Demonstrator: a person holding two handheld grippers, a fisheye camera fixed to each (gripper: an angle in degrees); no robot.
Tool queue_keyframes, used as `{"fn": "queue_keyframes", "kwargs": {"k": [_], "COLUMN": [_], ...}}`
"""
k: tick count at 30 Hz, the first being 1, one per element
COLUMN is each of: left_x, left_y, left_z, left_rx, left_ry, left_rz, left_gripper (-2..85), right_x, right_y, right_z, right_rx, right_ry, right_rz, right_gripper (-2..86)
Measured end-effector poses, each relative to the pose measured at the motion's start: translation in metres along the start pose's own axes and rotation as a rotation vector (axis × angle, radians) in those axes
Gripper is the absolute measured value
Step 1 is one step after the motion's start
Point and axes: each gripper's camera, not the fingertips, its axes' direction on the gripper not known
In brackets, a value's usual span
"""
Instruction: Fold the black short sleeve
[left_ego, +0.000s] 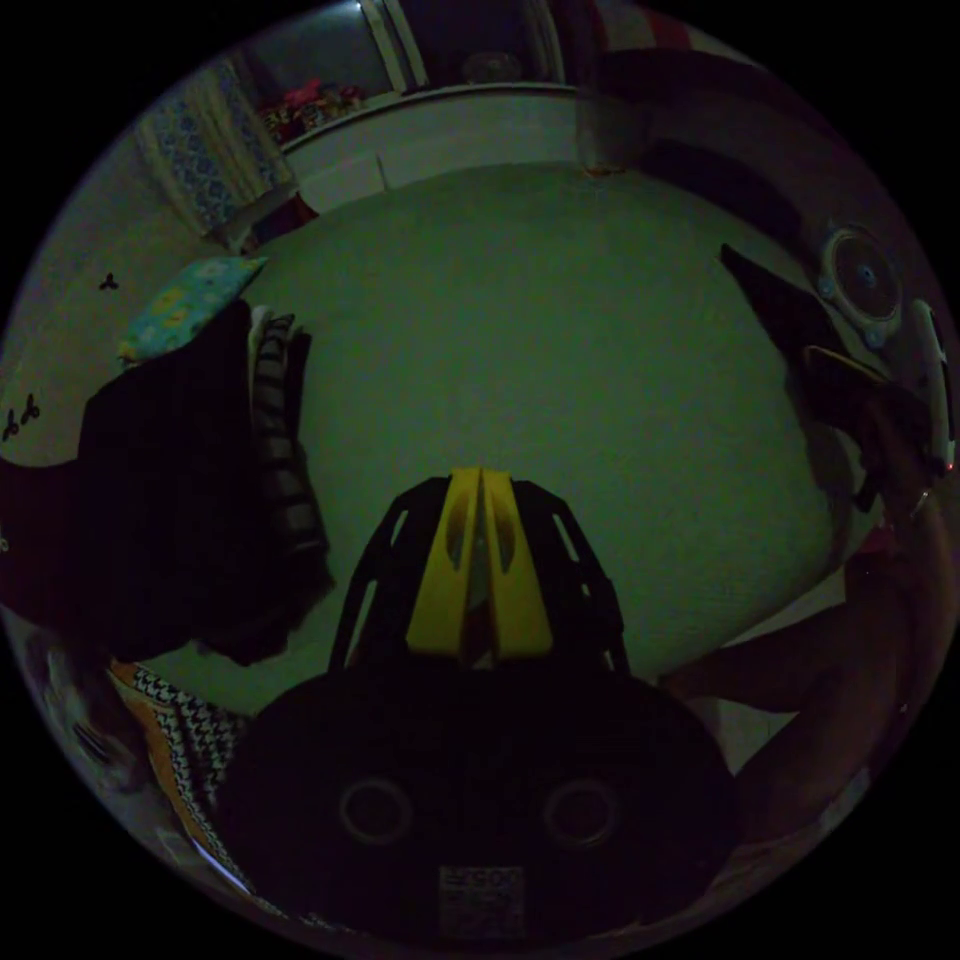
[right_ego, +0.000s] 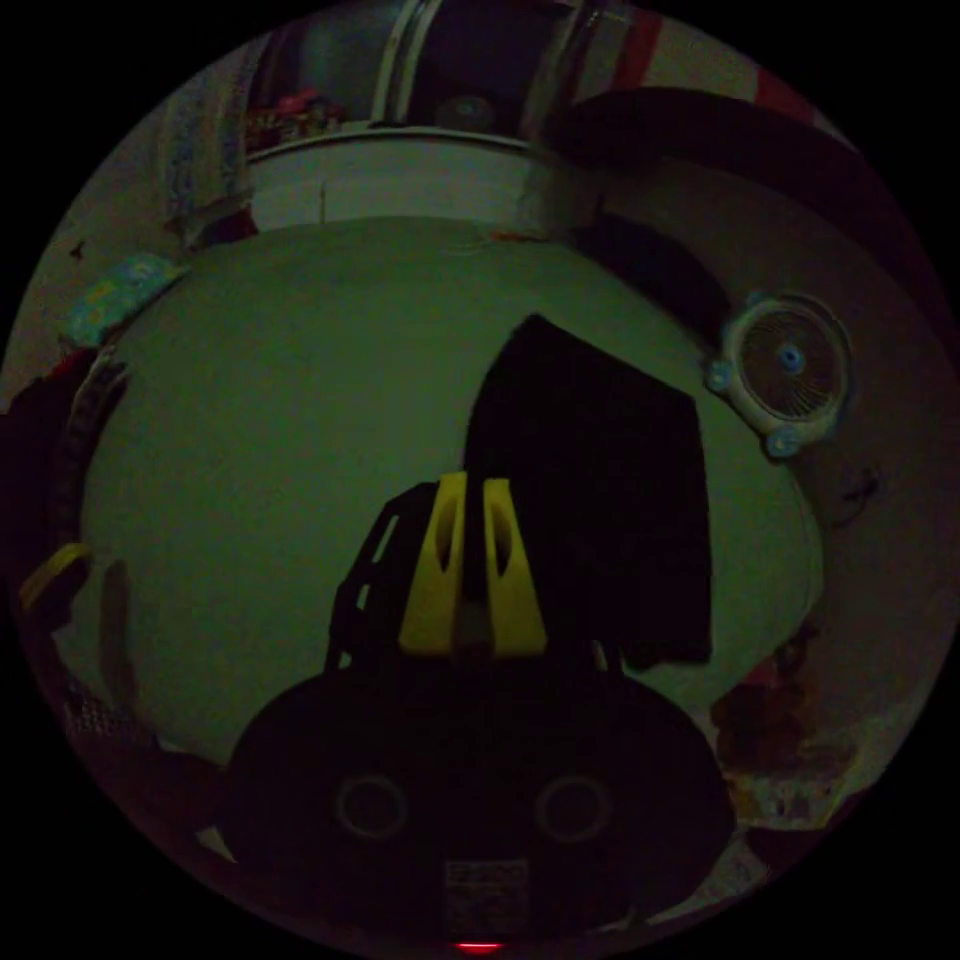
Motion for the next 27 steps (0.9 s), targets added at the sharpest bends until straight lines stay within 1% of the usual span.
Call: {"fn": "queue_keyframes", "kwargs": {"k": [5,7,11,14,16,18,20,23,27], "left_x": [-0.019,-0.028,-0.052,-0.071,-0.082,-0.102,-0.117,-0.136,-0.147], "left_y": [-0.004,-0.006,-0.007,-0.006,-0.006,-0.003,0.000,0.004,0.006], "left_z": [0.009,0.011,0.017,0.019,0.020,0.020,0.020,0.022,0.022], "left_rx": [-0.003,-0.003,-0.011,-0.017,-0.016,-0.010,-0.009,-0.009,-0.010], "left_ry": [0.026,0.040,0.074,0.066,0.058,0.088,0.131,0.164,0.153], "left_rz": [-0.025,-0.041,-0.096,-0.139,-0.168,-0.241,-0.295,-0.344,-0.313], "left_gripper": [0.0,-0.1,-0.1,-0.1,-0.1,-0.2,-0.2,-0.3,-0.2], "right_x": [-0.049,-0.072,-0.110,-0.143,-0.165,-0.176,-0.182,-0.179,-0.161], "right_y": [-0.003,-0.001,0.005,0.012,0.019,0.022,0.023,0.017,0.003], "right_z": [-0.013,-0.020,-0.029,-0.041,-0.051,-0.055,-0.056,-0.059,-0.069], "right_rx": [0.007,0.012,-0.014,-0.027,-0.028,-0.057,-0.085,-0.071,-0.016], "right_ry": [-0.148,-0.261,-0.421,-0.514,-0.574,-0.619,-0.636,-0.652,-0.741], "right_rz": [-0.096,-0.120,-0.208,-0.380,-0.550,-0.644,-0.663,-0.639,-0.560], "right_gripper": [-1.0,-1.0,-1.0,-0.9,-0.8,-0.4,1.2,3.0,5.1]}}
